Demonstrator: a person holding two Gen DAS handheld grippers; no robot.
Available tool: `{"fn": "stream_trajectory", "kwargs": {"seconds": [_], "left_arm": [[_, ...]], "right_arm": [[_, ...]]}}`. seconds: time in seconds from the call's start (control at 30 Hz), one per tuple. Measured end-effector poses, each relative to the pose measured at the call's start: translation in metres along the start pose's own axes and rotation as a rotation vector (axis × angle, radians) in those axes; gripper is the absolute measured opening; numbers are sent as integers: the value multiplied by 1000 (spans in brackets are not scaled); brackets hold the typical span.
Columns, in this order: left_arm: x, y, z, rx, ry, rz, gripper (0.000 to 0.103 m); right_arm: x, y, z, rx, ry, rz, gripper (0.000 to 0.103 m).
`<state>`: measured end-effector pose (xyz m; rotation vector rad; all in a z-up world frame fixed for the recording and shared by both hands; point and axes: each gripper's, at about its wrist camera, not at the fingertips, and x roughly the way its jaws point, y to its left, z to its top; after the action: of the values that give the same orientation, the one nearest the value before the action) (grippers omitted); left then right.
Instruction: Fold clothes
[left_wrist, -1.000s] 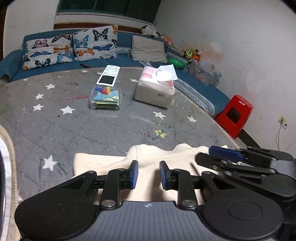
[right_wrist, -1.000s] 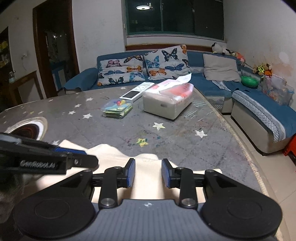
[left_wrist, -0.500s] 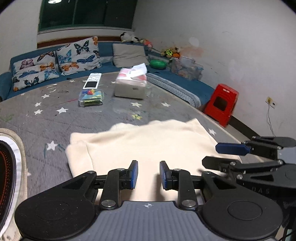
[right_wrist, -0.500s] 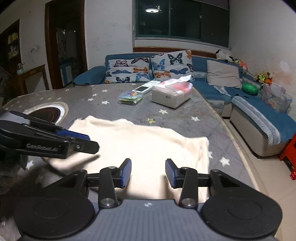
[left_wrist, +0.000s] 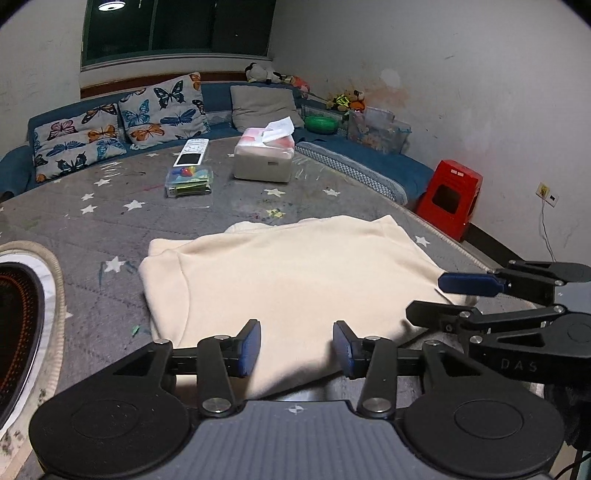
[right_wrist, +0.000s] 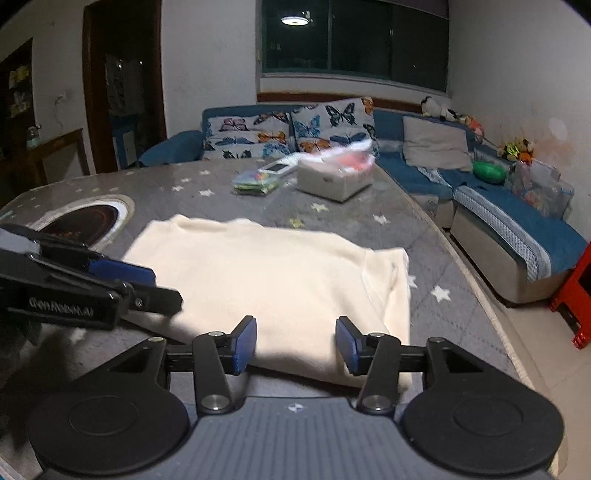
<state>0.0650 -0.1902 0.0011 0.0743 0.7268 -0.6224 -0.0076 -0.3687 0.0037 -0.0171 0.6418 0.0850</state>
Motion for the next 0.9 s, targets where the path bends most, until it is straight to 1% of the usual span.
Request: {"fn": "stream_trajectory", "kwargs": {"seconds": [0.07, 0.17, 0.23, 0.3, 0.33, 0.37, 0.5, 0.63, 0.7, 0.73, 0.77, 0.9], "left_arm": [[-4, 1, -2, -9, 0, 3, 52], [-11, 4, -7, -20, -3, 25, 60], [-15, 8, -10, -30, -7, 34, 61], [-19, 11, -13, -40, -11, 44, 61], [-20, 13, -15, -44, -14, 50, 61], [-21, 15, -16, -47, -16, 55, 61], [-25, 20, -19, -58, -28, 70, 61], [-30, 25, -20, -77, -44, 85, 65], [-33, 28, -20, -87, -52, 93, 65], [-34, 29, -21, -91, -56, 97, 65], [-33, 31, -21, -96, -55, 106, 65], [-22, 41, -25, -118, -13, 162, 65]], "right_arm": [[0, 5, 2, -2, -6, 11, 59], [1, 14, 4, -5, -16, 27, 64], [3, 19, 4, -8, -15, 34, 64], [8, 25, 2, -14, -6, 33, 67], [10, 27, 0, -19, -2, 29, 71], [12, 30, -2, -23, 1, 26, 73], [16, 39, -5, -59, 4, 0, 76], [12, 39, -2, -48, -10, 7, 78], [13, 39, -1, -37, -13, 3, 80], [14, 39, -1, -32, -15, 1, 83], [14, 39, 0, -27, -17, -1, 85], [22, 40, -2, -27, -2, -17, 88]]}}
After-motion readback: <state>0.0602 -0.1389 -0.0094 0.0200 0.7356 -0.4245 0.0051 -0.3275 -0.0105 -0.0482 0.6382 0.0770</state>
